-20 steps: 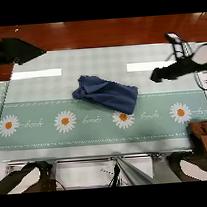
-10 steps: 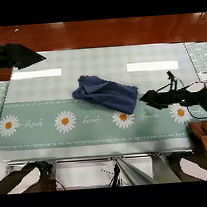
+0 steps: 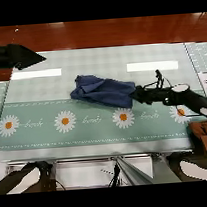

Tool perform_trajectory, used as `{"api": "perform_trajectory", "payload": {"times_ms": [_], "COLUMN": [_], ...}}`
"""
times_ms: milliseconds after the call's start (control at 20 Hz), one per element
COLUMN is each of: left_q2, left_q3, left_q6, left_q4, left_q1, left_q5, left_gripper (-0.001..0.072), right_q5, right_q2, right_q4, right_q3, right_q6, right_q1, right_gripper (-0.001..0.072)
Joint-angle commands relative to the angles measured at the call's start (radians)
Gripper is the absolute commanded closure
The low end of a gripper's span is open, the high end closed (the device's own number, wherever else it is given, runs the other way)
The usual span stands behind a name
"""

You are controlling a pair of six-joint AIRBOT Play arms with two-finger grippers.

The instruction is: Fold the shirts.

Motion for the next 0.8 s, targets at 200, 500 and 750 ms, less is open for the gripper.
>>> {"api": "perform_trajectory", "payload": {"times_ms": [200,500,750], "left_q2": [-0.123,-0.307,-0.439], "left_q3": [0.0,0.0,0.0], "left_q6": [0.005,0.062,0.095], "left_q4": [0.0,0.0,0.0], "left_q1": [-0.023,-0.134,-0.228], "left_q5": [0.108,0.181,0.182], "left_gripper": [0.0685,0.0685,0.0685], "right_q5": [0.683,1.012,1.069], "right_q2": [0.309,0.386,0.42], "right_q4": [-0.653,-1.06,-1.377], "right_q3": [0.513,0.742,0.742], "right_q6": [0.301,0.389,0.454], "right_q1": [-0.376,-0.72,-0.939], "right_gripper": [0.0692,0.0692,0.0692]}}
